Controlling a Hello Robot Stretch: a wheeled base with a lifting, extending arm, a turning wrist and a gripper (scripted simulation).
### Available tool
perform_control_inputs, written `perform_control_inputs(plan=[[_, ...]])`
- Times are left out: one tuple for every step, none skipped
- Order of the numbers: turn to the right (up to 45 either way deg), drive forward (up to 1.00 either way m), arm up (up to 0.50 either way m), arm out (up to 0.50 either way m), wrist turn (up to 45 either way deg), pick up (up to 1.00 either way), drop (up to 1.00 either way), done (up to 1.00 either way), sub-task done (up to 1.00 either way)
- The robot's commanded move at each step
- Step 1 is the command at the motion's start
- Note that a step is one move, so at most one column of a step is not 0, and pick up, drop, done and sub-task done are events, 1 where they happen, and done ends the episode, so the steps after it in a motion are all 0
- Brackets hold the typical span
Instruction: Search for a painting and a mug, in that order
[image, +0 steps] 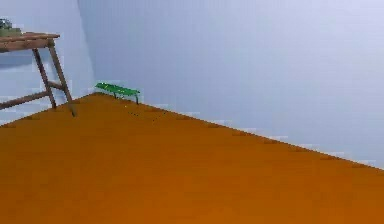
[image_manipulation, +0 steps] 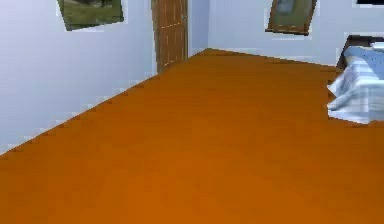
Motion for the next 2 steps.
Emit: perform_control_inputs(plan=[[45.0, 0.0, 0.0, 0.0, 0.0, 0.0, 0.0, 0.0, 0.0], [27.0, 0.0, 0.0, 0.0, 0.0, 0.0, 0.0, 0.0, 0.0]])
